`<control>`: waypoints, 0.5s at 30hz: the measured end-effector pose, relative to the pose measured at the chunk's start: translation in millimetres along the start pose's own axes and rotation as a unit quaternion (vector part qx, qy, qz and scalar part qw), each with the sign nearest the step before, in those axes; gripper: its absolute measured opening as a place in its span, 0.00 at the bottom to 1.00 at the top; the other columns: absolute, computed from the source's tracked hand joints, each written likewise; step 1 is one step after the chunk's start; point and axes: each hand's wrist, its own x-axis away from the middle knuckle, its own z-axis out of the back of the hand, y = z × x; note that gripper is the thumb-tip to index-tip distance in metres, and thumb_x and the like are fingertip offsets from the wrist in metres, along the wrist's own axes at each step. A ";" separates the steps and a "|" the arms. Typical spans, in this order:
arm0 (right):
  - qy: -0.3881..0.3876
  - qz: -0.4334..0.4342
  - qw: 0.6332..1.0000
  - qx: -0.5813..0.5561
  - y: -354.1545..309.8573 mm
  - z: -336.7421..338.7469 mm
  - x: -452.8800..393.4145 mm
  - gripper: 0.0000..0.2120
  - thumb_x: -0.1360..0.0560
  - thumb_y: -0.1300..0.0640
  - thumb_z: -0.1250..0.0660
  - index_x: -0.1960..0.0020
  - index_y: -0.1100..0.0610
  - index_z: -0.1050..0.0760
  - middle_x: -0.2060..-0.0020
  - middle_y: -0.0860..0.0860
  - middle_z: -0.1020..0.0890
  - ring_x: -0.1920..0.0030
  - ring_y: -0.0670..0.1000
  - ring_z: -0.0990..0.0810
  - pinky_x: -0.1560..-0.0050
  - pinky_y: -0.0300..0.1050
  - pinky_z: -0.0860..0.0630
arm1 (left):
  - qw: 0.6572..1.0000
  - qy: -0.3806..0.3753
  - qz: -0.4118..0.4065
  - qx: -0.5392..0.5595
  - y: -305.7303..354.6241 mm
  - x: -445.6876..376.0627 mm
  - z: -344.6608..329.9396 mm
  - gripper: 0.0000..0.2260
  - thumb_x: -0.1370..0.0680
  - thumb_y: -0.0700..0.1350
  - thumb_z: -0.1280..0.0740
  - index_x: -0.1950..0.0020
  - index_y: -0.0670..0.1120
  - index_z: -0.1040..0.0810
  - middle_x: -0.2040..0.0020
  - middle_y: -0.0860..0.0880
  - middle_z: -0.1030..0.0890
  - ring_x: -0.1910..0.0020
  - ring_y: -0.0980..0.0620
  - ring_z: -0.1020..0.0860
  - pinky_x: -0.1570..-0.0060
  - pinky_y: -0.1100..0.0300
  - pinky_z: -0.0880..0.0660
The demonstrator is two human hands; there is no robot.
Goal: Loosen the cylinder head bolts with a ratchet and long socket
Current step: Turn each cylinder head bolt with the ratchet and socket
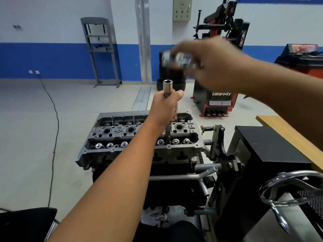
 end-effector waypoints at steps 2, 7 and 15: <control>0.125 -0.032 0.991 -0.045 17.5 11.6 -25.7 0.12 0.17 0.54 0.35 0.39 0.38 0.26 0.56 0.41 0.23 0.61 0.35 0.23 0.68 0.30 0.28 | 1.000 0.007 0.003 0.008 0.4 0.5 6.4 0.23 0.15 0.44 0.36 0.71 0.52 0.33 0.76 0.52 0.36 0.79 0.53 0.38 0.76 0.61 0.36; 0.098 -0.135 0.980 -0.108 55.5 19.3 -51.8 0.09 0.22 0.45 0.33 0.47 0.49 0.24 0.59 0.46 0.23 0.66 0.38 0.24 0.56 0.43 0.23 | 0.999 -0.018 -0.037 -0.002 -0.8 17.4 5.4 0.12 0.15 0.49 0.37 0.58 0.49 0.30 0.71 0.54 0.32 0.72 0.54 0.34 0.70 0.61 0.33; -0.162 -0.068 0.984 0.028 36.4 -141.7 -22.7 0.18 0.23 0.57 0.33 0.35 0.46 0.22 0.47 0.51 0.16 0.48 0.56 0.18 0.53 0.51 0.22 | 0.989 0.025 -0.109 -0.098 -35.1 52.5 19.1 0.08 0.17 0.43 0.40 0.44 0.52 0.23 0.54 0.53 0.20 0.51 0.45 0.21 0.42 0.46 0.21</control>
